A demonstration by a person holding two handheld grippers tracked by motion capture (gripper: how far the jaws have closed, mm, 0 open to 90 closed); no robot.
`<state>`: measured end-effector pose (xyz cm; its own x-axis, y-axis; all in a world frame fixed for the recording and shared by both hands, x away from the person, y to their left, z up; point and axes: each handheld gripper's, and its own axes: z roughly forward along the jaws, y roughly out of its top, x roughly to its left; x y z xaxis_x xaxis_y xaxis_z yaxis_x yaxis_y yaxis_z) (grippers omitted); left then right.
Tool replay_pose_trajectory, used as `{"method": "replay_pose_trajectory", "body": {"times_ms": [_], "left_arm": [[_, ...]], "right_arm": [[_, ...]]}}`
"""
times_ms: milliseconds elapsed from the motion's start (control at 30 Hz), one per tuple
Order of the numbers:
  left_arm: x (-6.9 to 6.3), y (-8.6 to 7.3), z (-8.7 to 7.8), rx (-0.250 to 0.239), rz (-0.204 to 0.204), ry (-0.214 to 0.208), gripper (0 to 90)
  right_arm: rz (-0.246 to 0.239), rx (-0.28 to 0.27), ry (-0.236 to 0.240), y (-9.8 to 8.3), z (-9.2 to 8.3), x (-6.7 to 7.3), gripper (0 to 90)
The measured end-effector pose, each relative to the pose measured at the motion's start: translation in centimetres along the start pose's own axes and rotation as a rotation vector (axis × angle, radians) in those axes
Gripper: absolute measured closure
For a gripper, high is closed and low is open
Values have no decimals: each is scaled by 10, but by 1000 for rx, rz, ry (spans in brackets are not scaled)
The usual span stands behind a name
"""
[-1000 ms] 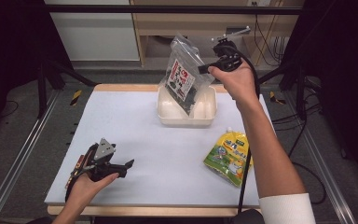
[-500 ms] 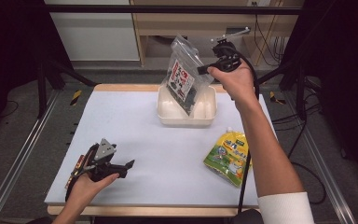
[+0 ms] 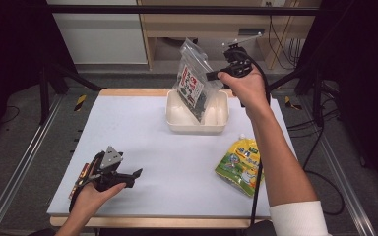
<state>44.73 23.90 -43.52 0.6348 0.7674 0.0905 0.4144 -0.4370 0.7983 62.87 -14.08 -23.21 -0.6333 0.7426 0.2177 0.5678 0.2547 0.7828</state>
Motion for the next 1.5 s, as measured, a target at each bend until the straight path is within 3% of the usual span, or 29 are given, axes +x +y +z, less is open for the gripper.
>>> {"method": "replay_pose_trajectory", "body": {"times_ms": [367, 667, 800, 1000, 1500], "left_arm": [[0, 0, 1, 2, -1, -2, 87], [-2, -1, 3, 14, 9, -7, 87], [-3, -1, 4, 18, 10, -8, 87], [-4, -2, 6, 26, 17, -9, 87], [-4, -2, 6, 33, 23, -11, 86]], "right_arm": [[65, 51, 0, -14, 25, -12, 889], [120, 35, 1, -23, 30, -31, 886], [90, 12, 5, -29, 32, -31, 884], [20, 4, -52, -28, 33, -26, 860], [-49, -42, -85, -29, 30, -18, 575]]}}
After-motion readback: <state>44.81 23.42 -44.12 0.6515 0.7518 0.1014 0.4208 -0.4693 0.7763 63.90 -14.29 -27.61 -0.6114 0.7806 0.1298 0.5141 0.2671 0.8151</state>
